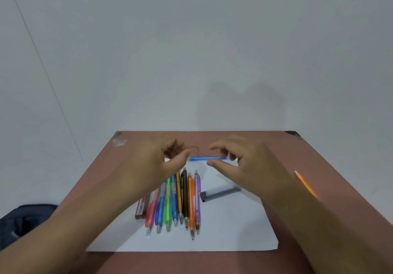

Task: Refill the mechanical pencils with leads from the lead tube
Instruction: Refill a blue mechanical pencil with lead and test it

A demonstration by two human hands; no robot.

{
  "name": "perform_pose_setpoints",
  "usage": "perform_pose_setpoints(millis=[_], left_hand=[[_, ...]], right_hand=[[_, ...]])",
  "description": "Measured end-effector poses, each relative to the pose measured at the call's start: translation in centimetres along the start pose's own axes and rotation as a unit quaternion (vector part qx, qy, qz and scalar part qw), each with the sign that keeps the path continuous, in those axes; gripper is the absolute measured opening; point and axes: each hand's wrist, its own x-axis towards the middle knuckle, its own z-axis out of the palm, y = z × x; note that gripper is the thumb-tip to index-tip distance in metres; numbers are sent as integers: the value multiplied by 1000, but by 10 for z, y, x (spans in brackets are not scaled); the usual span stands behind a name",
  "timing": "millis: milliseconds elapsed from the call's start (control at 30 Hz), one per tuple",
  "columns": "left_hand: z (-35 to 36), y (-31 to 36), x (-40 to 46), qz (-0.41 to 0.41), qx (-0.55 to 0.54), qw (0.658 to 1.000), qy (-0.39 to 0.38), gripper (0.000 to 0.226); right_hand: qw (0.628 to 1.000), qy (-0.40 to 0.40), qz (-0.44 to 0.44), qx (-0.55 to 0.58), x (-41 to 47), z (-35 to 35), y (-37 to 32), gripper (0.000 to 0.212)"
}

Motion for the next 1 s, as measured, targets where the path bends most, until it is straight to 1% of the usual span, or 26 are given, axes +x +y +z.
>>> perform_pose_setpoints(millis=[67, 133, 200, 267, 367, 433, 500, 567, 633, 700, 767, 833, 867, 900, 933, 1000], left_hand=[[4, 5, 3, 35, 7, 999, 11, 5], [8, 8, 5, 65, 12, 998, 20, 10], [12, 11, 8, 77, 23, 996, 30, 8], [16, 11, 12, 85, 17, 996, 28, 4], [22, 7, 22, 62, -53, 997, 4, 2], [29, 1, 33, 33, -68, 997, -8, 6], [42, -9, 48, 6, -26, 999, -40, 9], [57, -16, 61, -5, 46, 993, -109, 9], [71, -22, 69, -1, 136, 976, -168, 21], [78, -26, 74, 23, 192, 960, -202, 29], [80, -27, 77, 33, 209, 955, -207, 28], [82, -30, 78, 26, 214, 953, -214, 26], [82, -32, 78, 16, 218, 949, -227, 24], [81, -33, 77, 12, 216, 951, -223, 22], [78, -35, 75, 1, 212, 955, -210, 21], [64, -34, 69, -21, 164, 975, -151, 16]], right_hand=[[1000, 23, -19, -11, 1, 4, 0, 25], [998, 35, -39, -22, 3, 7, 1, 19], [998, 36, -45, -37, 3, 9, 2, 13], [997, 53, -39, -49, 3, 7, 4, 11], [995, 70, -5, -66, 3, 1, 10, 8], [992, 102, 26, -63, 4, -3, 16, 7], [987, 145, 57, -44, 5, -5, 21, 6], [981, 169, 97, -12, 6, -5, 23, 7], [976, 171, 129, 24, 5, -4, 24, 8], [975, 168, 141, 43, 4, -4, 21, 8], [972, 167, 156, 62, 4, -4, 19, 7], [966, 170, 176, 80, 4, -5, 18, 8], [965, 171, 179, 85, 4, -5, 18, 8], [964, 172, 177, 95, 4, -7, 16, 8], [963, 174, 178, 106, 4, -7, 14, 8], [954, 187, 187, 144, 4, -8, 9, 7]])
